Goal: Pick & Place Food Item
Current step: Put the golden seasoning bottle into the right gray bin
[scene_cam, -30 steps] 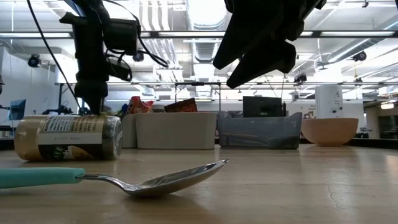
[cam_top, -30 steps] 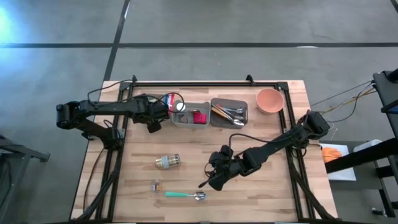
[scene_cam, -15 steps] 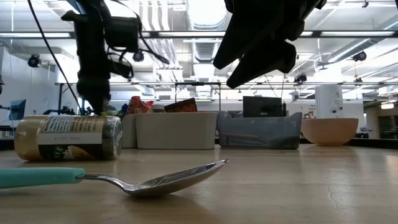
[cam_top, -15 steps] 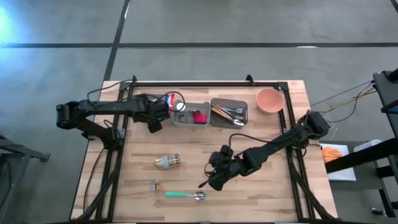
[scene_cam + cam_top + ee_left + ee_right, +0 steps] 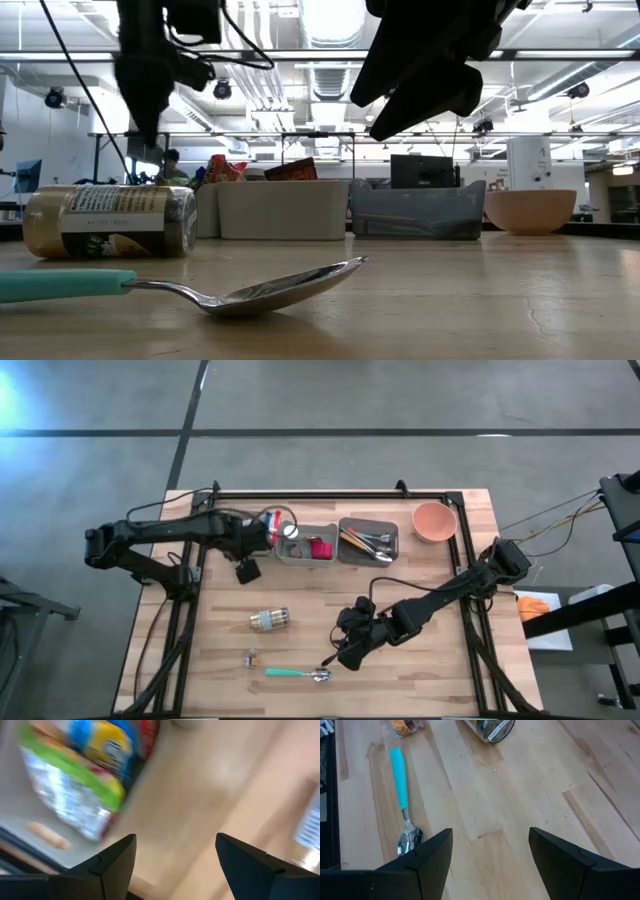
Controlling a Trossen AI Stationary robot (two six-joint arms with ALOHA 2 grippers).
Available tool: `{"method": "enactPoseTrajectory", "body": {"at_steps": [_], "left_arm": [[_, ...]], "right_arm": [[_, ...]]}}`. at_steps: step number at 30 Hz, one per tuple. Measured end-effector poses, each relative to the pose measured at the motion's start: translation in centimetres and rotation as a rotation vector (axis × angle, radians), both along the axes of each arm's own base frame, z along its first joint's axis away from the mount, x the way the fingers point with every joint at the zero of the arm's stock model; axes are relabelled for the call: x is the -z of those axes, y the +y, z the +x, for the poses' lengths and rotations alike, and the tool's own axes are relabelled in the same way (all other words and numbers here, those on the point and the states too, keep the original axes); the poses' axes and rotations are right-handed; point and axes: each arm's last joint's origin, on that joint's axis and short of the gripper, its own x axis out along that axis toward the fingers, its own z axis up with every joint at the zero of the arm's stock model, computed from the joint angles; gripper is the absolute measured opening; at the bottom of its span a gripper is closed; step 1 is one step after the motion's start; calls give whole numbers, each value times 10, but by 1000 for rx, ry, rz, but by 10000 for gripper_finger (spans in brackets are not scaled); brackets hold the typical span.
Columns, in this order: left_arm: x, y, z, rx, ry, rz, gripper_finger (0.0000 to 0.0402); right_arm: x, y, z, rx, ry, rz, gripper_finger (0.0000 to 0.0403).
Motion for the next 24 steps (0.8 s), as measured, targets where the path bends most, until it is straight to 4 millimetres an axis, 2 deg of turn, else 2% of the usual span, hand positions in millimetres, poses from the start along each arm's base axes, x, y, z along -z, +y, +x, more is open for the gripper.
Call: {"method": "enactPoseTrajectory", "body": {"at_steps": [4, 9, 16, 20, 24], "left_arm": [[7, -23, -2, 53, 9, -25, 276], [12, -63, -1, 198, -1, -30, 276], [12, -115, 2, 361, -136, -47, 276], [16, -131, 3, 378, -217, -37, 276], [30, -136, 1, 364, -235, -44, 276]], "right_arm": [[0, 2, -1, -10, -1, -5, 260], [0, 2, 0, -10, -5, -2, 260], [-1, 2, 1, -7, -21, 0, 260], [-2, 2, 1, -6, -28, 3, 260], [-2, 2, 1, -7, -28, 2, 260]]}}
